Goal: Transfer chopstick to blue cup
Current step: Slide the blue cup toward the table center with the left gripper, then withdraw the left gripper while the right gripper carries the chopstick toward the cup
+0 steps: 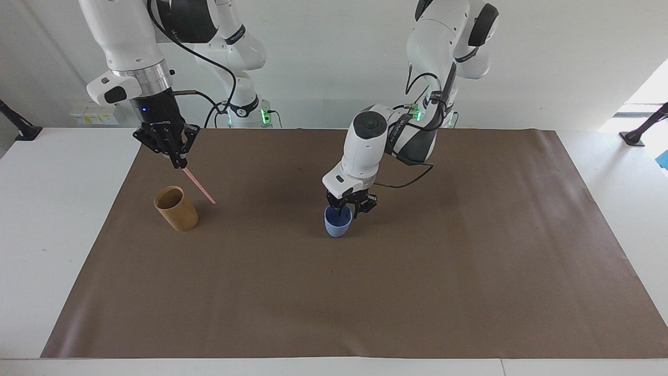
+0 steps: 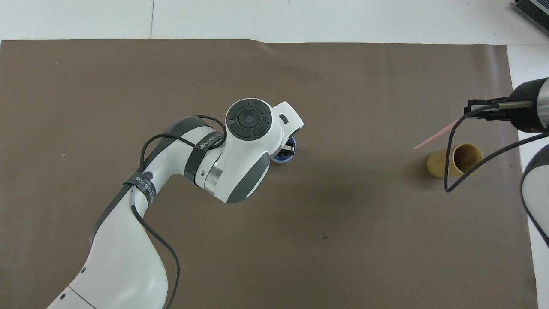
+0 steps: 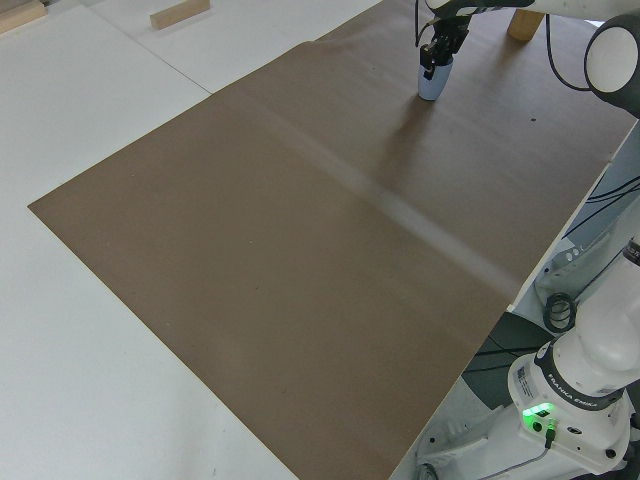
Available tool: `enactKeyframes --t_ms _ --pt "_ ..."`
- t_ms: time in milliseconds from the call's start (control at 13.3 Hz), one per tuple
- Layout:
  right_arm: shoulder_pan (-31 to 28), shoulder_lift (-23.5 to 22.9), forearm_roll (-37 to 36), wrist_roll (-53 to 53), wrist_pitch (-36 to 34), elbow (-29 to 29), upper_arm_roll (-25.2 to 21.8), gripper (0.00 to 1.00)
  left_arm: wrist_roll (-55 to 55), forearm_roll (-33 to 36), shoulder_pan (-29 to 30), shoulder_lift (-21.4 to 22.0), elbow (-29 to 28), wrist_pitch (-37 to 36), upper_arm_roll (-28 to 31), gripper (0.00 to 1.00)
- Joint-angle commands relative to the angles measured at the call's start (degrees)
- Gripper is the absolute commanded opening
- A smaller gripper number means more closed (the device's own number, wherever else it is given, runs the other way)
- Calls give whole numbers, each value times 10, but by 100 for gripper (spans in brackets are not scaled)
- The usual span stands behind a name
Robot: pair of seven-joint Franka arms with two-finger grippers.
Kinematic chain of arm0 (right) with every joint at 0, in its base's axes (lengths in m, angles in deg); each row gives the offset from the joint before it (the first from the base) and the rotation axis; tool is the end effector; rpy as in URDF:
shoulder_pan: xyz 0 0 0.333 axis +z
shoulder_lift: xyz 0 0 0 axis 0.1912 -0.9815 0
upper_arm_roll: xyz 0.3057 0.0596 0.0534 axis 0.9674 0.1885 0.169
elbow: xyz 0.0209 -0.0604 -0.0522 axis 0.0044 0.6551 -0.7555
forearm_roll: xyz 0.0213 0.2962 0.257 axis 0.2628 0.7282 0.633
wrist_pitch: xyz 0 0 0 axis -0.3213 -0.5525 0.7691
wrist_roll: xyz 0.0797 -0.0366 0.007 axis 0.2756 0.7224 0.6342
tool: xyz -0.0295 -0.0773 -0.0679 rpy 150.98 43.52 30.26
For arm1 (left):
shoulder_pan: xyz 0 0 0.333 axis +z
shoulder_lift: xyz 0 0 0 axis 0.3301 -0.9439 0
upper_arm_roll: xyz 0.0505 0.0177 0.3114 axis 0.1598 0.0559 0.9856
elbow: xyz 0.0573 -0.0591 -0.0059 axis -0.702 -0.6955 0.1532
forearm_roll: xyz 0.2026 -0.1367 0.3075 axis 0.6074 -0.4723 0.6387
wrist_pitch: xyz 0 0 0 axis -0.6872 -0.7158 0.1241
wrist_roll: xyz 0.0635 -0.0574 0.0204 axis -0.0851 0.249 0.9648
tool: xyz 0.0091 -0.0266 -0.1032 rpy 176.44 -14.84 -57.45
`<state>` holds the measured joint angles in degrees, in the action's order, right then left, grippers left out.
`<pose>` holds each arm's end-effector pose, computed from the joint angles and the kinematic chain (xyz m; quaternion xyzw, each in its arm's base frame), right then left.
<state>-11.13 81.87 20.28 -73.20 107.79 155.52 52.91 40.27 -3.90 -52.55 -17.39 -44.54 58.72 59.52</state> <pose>0.5716 0.0294 0.6237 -0.9933 0.0153 -0.1138 0.0158 0.5467 -0.4268 0.3764 0.9932 -0.1022 0.0193 0.0519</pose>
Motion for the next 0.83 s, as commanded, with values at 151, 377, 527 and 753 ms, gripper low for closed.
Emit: enactKeyframes --t_ms 151,377,527,753 --pt "58 14 3 -98 11 24 1 0 3 -1 11 37 14 -50 15 100" --pt "102 10 4 -171 10 22 1 0 -7 -1 44 71 14 -78 15 100" --pt "129 9 12 -213 2 19 1 0 -38 -1 75 94 12 -105 15 100" --pt "135 2 50 -248 17 15 1 0 -127 -1 141 135 4 -153 14 100"
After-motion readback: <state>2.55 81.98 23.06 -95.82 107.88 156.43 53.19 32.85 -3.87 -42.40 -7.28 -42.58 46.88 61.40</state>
